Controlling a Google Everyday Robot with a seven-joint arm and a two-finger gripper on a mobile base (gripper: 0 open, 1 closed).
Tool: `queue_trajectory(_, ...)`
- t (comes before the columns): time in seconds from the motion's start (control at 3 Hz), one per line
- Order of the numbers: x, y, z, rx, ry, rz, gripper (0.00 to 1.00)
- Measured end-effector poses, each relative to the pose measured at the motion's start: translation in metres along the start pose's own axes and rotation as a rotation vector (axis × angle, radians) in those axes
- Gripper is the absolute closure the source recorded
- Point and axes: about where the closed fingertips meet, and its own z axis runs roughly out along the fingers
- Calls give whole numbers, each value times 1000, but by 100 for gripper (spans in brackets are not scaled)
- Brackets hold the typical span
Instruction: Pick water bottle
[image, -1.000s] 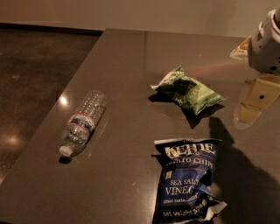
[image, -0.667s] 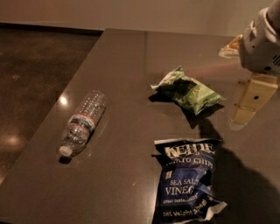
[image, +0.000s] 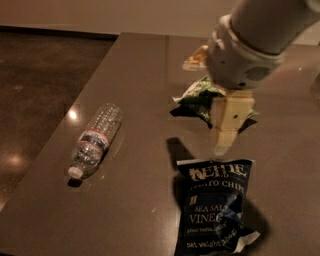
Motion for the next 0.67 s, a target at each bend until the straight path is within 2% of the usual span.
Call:
queue_trajectory(0.33,-55,-9,33,-55,-19,-138,0)
queue_trajectory(0.67,-102,-17,67,-103,-32,-242,0)
